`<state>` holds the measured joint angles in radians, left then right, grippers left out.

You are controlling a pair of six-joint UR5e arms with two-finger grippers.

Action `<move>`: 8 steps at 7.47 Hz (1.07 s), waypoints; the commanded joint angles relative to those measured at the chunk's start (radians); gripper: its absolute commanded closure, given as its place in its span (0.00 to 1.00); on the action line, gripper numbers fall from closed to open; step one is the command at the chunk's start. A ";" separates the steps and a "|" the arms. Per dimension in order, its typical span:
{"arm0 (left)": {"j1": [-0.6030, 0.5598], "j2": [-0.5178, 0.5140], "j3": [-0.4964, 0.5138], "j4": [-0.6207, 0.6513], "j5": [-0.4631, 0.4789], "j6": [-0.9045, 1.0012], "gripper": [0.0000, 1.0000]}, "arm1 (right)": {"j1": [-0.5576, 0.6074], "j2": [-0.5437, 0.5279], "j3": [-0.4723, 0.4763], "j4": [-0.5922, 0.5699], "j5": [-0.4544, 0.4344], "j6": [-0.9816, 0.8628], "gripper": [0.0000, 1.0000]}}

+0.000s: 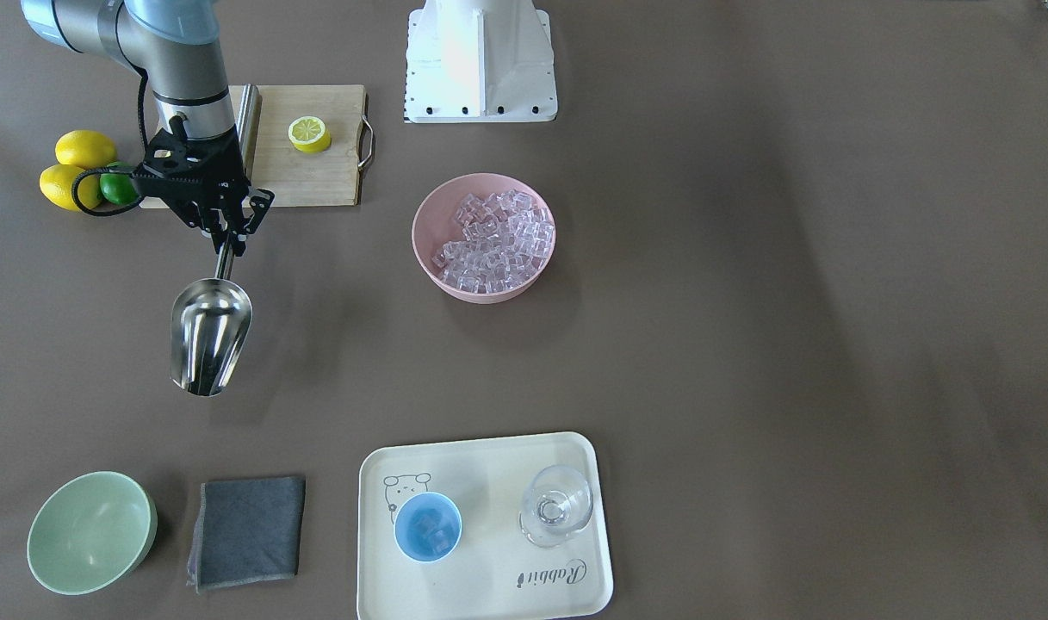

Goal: Put ice in cup with scoop
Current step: 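Lower the scoop onto the table and open the right gripper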

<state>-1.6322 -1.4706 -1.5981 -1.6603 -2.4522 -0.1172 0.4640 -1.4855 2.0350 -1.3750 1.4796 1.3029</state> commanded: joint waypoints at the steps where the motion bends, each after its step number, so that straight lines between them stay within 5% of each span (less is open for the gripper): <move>1: -0.006 0.021 -0.031 0.005 0.004 0.002 0.03 | -0.027 0.001 -0.013 0.036 -0.019 0.022 1.00; 2: -0.008 0.023 -0.034 0.005 0.005 0.002 0.03 | -0.027 -0.001 -0.010 0.036 -0.019 0.015 1.00; 3: -0.008 0.024 -0.034 0.005 0.007 0.002 0.03 | -0.033 0.002 -0.013 0.036 -0.019 0.022 0.83; 4: -0.008 0.024 -0.034 0.005 0.007 0.002 0.03 | -0.033 0.002 -0.010 0.036 -0.016 0.019 0.51; 5: -0.008 0.026 -0.031 0.005 0.007 0.002 0.03 | -0.036 0.002 -0.012 0.036 -0.018 0.021 0.01; 8: -0.008 0.023 -0.033 0.005 0.007 0.002 0.03 | -0.035 0.005 0.034 0.025 0.019 0.004 0.00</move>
<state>-1.6404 -1.4466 -1.6311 -1.6552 -2.4452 -0.1150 0.4286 -1.4788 2.0318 -1.3402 1.4696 1.3198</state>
